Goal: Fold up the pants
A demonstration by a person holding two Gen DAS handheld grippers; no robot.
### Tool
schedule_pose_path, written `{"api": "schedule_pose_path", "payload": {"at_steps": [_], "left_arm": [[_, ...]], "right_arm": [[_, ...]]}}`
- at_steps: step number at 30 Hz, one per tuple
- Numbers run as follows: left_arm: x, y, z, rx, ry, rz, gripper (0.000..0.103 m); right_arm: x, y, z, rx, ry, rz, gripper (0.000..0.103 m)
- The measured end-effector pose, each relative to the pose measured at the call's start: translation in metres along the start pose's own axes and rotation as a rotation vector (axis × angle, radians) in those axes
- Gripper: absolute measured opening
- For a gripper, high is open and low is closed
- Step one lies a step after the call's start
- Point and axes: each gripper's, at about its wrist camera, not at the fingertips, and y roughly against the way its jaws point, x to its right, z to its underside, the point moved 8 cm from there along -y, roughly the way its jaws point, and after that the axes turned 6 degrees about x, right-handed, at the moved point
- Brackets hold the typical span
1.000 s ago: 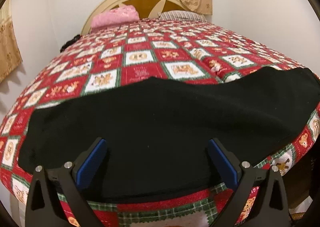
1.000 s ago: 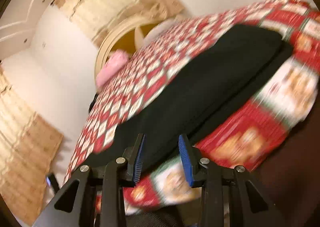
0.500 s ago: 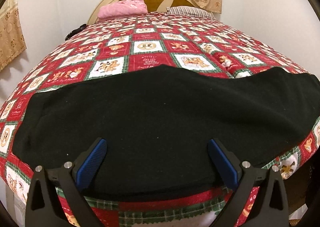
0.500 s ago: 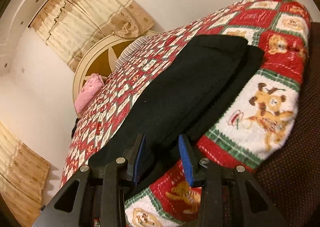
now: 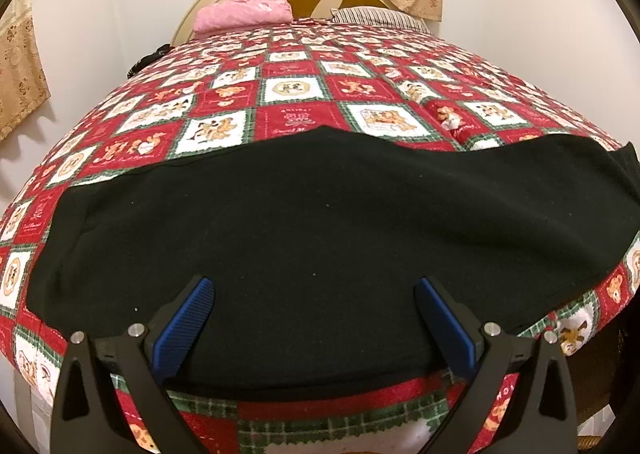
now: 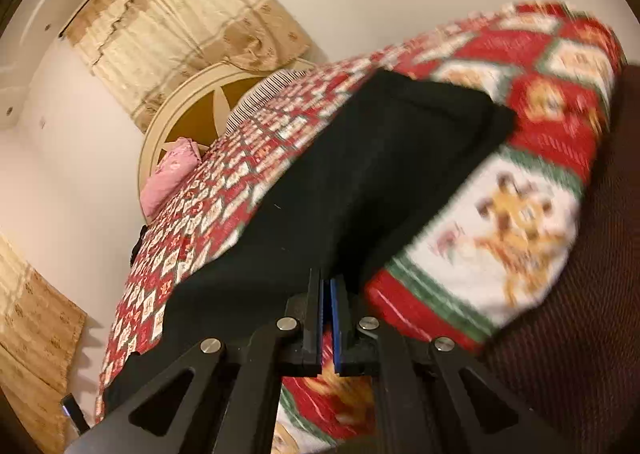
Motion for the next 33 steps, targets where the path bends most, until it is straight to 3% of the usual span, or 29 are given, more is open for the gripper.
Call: {"api": "schedule_pose_path", "payload": {"at_steps": [3,6,8,10,14,16,23,33], "left_arm": [[0.001,0.0,-0.001,-0.003,-0.004,0.002,0.103],[0.002,0.003,-0.003,0.002,-0.02,0.0,0.103],[0.003,0.006,-0.004,0.01,-0.026,0.0,0.103],[0.004,0.006,-0.005,0.01,-0.024,0.005,0.103],[0.009,0.005,-0.005,0.001,-0.026,0.013,0.103],[0.013,0.007,-0.006,0.006,-0.038,0.013,0.103],[0.012,0.003,-0.006,-0.006,-0.049,-0.016,0.103],[0.006,-0.001,-0.003,-0.025,0.002,-0.007,0.103]], "right_arm": [[-0.004,0.001,0.002,0.01,0.039,-0.023,0.004],[0.0,0.004,-0.004,-0.027,-0.036,-0.064,0.007],[0.008,0.016,-0.02,0.026,-0.062,-0.066,0.008],[0.021,0.03,-0.041,0.105,-0.065,-0.026,0.01],[0.038,0.034,-0.068,0.172,-0.008,0.061,0.012],[0.043,0.028,-0.075,0.176,0.036,0.115,0.012],[0.07,0.008,-0.082,0.16,-0.001,0.167,0.016],[0.072,0.011,-0.082,0.162,-0.021,0.147,0.019]]}}
